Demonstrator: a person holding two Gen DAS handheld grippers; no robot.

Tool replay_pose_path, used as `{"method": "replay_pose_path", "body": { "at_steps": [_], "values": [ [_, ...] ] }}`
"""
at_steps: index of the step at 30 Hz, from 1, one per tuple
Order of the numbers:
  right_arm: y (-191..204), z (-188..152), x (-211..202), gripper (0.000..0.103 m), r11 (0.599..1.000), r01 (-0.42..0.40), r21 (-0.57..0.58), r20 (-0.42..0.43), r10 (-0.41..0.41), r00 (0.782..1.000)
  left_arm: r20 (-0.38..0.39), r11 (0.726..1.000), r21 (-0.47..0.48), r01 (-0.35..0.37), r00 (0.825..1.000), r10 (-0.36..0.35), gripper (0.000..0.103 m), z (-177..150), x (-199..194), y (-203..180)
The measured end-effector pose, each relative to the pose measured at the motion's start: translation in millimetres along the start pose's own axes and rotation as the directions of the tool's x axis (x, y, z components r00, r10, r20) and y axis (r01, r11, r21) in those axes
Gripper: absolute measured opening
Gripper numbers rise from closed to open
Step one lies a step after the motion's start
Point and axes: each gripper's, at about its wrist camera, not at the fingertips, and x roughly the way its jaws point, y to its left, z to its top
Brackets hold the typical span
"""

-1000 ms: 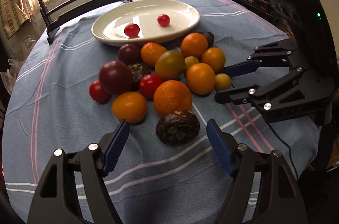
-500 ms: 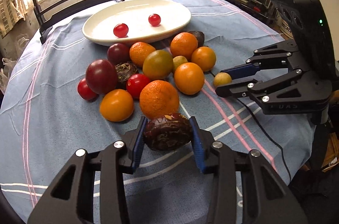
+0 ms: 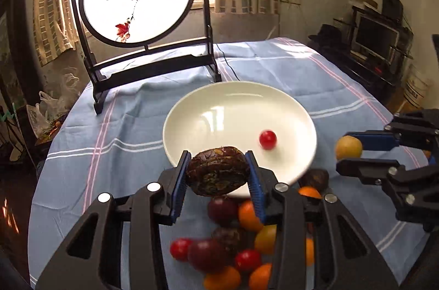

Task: Organize fruits
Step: 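Lower the date and yellow fruit onto the plate and open both grippers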

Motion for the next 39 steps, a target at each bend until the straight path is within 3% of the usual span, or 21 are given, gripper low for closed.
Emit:
{"method": "replay_pose_path", "body": {
  "at_steps": [4, 9, 16, 24, 25, 26, 30, 39],
  "values": [
    [-15.8, 28.7, 17.9, 0.028, 0.999, 0.011, 0.032, 0.041, -0.012, 0.999, -0.003, 0.997, -0.056, -0.057, 0.998, 0.057, 0.039, 26.5, 31.3, 9.4],
    [-35.6, 41.2, 45.4, 0.028, 0.994, 0.003, 0.105, 0.061, -0.010, 0.998, -0.016, 0.994, -0.064, -0.091, 0.996, 0.091, 0.039, 31.8, 56.9, 10.1],
    [-41.5, 41.1, 87.2, 0.028, 0.991, 0.020, 0.130, 0.002, -0.020, 1.000, -0.047, 0.995, -0.042, -0.096, 0.994, 0.094, 0.039, 28.8, 79.8, 7.3],
    [-44.2, 39.6, 108.1, 0.028, 0.989, 0.017, 0.145, -0.026, -0.013, 1.000, -0.074, 0.994, -0.047, -0.098, 0.993, 0.094, 0.040, 24.2, 94.2, 11.9],
    [-44.9, 39.1, 110.4, 0.030, 0.989, 0.018, 0.148, -0.033, -0.013, 0.999, -0.077, 0.994, -0.047, -0.097, 0.993, 0.093, 0.040, 23.7, 95.6, 12.1],
    [-45.6, 38.6, 112.4, 0.043, 0.989, 0.020, 0.150, -0.041, -0.014, 0.999, -0.080, 0.994, -0.049, -0.099, 0.992, 0.095, 0.044, 23.3, 96.7, 12.6],
    [-50.4, 35.7, 107.1, 0.049, 0.986, 0.037, 0.164, -0.027, -0.033, 0.999, -0.067, 0.993, -0.060, -0.105, 0.993, 0.100, 0.060, 23.2, 94.0, 14.6],
    [-34.1, 7.1, 61.4, 0.050, 0.995, 0.002, 0.099, -0.043, 0.002, 0.999, -0.024, 0.996, -0.030, -0.080, 0.997, 0.080, 0.061, 19.0, 59.9, 11.5]
  ]
}}
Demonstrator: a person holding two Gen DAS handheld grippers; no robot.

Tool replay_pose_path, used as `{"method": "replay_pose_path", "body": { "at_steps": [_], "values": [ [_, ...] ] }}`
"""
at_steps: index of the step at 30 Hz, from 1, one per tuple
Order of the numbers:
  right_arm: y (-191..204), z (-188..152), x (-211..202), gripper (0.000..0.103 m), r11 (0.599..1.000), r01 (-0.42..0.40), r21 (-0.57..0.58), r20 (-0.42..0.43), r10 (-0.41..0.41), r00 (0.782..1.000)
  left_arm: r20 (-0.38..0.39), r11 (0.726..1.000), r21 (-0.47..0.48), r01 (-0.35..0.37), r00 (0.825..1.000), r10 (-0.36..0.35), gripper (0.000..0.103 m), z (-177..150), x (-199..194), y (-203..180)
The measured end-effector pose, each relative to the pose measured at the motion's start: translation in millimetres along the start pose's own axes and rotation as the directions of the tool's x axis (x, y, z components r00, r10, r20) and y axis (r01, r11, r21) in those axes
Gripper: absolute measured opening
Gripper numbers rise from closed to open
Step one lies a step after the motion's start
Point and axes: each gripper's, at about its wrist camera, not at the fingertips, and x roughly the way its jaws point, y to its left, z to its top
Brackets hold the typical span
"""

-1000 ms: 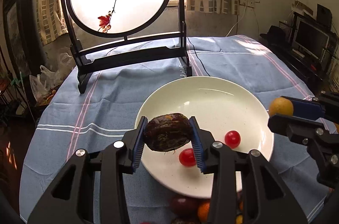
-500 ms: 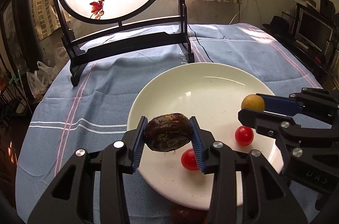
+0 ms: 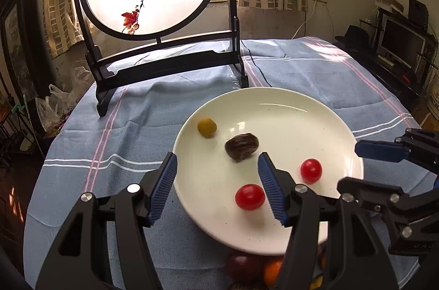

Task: Organize fruits
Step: 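Lower the date and yellow fruit onto the plate and open both grippers, then grasp a mandarin orange with the left gripper while the right gripper grasps another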

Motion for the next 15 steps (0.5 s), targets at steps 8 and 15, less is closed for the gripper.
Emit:
{"method": "replay_pose_path", "body": {
  "at_steps": [8, 15],
  "values": [
    [34.9, -72.2, -43.6, 0.050, 0.991, -0.088, -0.097, -0.090, 0.079, 0.993, 0.017, 0.991, 0.132, 0.021, 1.000, -0.024, 0.068, -54.8, -63.2, -0.5],
    [73.8, -101.1, -24.5, 0.050, 0.976, -0.158, -0.149, -0.189, 0.129, 0.974, -0.060, 0.981, 0.154, 0.114, 0.993, -0.106, 0.068, -109.7, -94.3, -1.1]
  ]
}}
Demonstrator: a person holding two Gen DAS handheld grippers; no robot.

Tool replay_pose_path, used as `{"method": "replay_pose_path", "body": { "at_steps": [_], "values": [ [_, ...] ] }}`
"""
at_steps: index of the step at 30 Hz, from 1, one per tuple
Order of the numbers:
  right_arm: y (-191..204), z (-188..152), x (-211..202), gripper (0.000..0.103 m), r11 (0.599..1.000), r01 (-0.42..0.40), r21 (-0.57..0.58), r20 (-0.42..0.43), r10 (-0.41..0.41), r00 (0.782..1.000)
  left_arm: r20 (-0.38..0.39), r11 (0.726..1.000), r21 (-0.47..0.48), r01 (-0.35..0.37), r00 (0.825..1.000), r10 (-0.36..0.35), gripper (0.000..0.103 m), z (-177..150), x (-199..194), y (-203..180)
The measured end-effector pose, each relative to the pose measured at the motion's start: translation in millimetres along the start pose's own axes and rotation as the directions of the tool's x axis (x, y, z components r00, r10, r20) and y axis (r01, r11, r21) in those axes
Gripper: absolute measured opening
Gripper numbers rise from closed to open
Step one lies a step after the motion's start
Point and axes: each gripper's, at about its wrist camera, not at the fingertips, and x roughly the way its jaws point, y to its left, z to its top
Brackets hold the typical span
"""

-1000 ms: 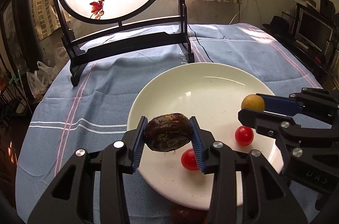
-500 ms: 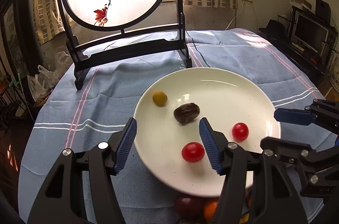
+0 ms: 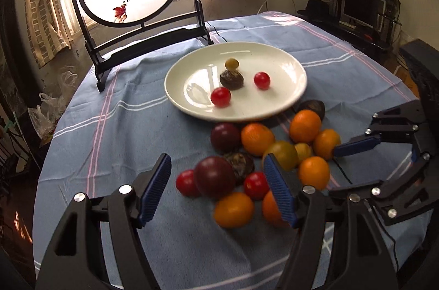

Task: Organize fruits
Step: 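Grasp a mandarin orange with the left gripper while the right gripper grasps another, then carry both mandarins over the plate and open both grippers to release them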

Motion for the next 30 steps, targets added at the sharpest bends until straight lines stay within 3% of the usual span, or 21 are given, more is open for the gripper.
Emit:
{"method": "replay_pose_path", "body": {
  "at_steps": [3, 6, 15, 18, 20, 22, 25, 30],
  "values": [
    [2.3, 2.4, 14.0, 0.049, 1.000, 0.000, 0.007, -0.013, 0.000, 1.000, -0.033, 0.999, 0.020, 0.044, 0.999, -0.043, 0.068, -18.8, -3.4, -9.2],
    [5.8, 5.9, 16.1, 0.039, 1.000, 0.014, -0.021, -0.001, -0.014, 1.000, -0.073, 0.996, 0.033, 0.088, 0.994, -0.085, 0.068, -29.2, 2.3, -20.0],
    [-9.7, -8.8, -8.1, 0.038, 0.999, 0.027, 0.025, 0.015, -0.027, 1.000, -0.091, 0.988, 0.082, 0.132, 0.988, -0.125, 0.069, -22.4, 16.8, -49.4],
    [-14.0, -12.0, -11.1, 0.038, 0.999, 0.020, 0.043, 0.016, -0.021, 1.000, -0.113, 0.986, 0.130, 0.109, 0.989, -0.094, 0.056, -23.0, 26.3, -62.4],
    [-13.4, -13.4, -11.1, 0.038, 0.999, 0.025, 0.038, 0.016, -0.026, 1.000, -0.104, 0.983, 0.172, 0.068, 0.993, -0.050, 0.055, -26.4, 29.7, -70.1],
    [-13.0, -14.7, -11.6, 0.038, 0.999, 0.028, 0.039, 0.019, -0.028, 0.999, -0.085, 0.982, 0.189, 0.032, 0.996, -0.016, 0.041, -26.7, 27.8, -71.5],
    [-13.9, -15.6, -15.0, 0.038, 0.999, 0.031, 0.043, 0.030, -0.032, 0.999, -0.107, 0.988, 0.118, 0.098, 0.991, -0.085, 0.041, -22.1, 23.1, -59.0],
    [-18.0, -8.1, -28.3, 0.038, 0.998, 0.041, 0.055, 0.070, -0.045, 0.997, -0.038, 0.990, 0.100, 0.101, 0.995, -0.097, 0.041, -3.9, 7.0, -50.5]
  ]
}}
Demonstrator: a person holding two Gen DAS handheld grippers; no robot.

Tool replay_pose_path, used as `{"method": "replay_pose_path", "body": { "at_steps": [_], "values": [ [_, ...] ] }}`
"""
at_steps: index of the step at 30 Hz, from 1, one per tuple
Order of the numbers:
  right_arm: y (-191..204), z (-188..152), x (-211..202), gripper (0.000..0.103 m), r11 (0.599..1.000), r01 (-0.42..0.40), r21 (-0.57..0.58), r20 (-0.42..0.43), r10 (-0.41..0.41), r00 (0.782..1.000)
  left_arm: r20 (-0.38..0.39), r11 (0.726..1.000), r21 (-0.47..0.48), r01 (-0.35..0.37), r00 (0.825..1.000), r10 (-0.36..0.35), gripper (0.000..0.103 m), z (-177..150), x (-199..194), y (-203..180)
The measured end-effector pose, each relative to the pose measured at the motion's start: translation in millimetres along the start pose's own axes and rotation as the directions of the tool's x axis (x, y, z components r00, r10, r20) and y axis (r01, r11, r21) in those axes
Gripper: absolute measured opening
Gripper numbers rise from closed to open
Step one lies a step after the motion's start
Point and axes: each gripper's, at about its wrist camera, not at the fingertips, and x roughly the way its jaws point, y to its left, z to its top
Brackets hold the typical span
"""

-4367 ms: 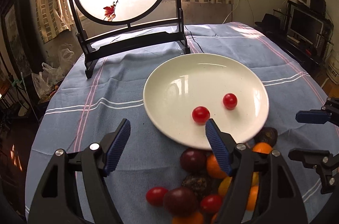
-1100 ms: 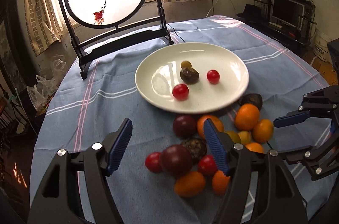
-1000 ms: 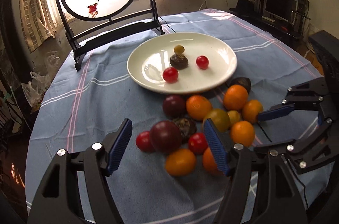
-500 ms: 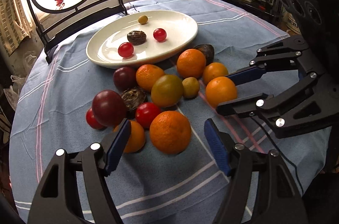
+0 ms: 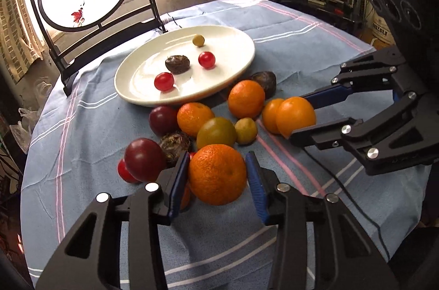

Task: Organize fruits
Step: 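Carry both mandarins over the plate and open both grippers to release them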

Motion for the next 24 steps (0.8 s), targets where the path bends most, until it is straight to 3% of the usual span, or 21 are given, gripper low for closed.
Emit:
{"method": "replay_pose_path", "body": {
  "at_steps": [6, 12, 16, 24],
  "values": [
    [-10.9, 39.3, -22.2, 0.038, 0.999, 0.050, -0.004, 0.116, -0.049, 0.992, 0.099, 0.990, -0.116, -0.085, 0.990, 0.096, 0.041, 56.0, -3.0, 34.4],
    [-35.7, 88.9, -36.0, 0.039, 0.995, 0.078, 0.054, 0.245, -0.089, 0.965, 0.133, 0.953, -0.226, -0.201, 0.963, 0.235, 0.041, 106.0, 18.9, 71.1],
    [-53.0, 112.6, -26.4, 0.039, 0.993, 0.062, 0.102, 0.282, -0.088, 0.955, 0.122, 0.939, -0.259, -0.225, 0.957, 0.263, 0.041, 120.5, 38.1, 83.7],
    [-73.8, 139.6, 13.1, 0.039, 0.986, 0.054, 0.157, 0.272, -0.095, 0.957, 0.097, 0.941, -0.257, -0.221, 0.963, 0.253, 0.041, 133.1, 73.4, 95.0]
  ]
}}
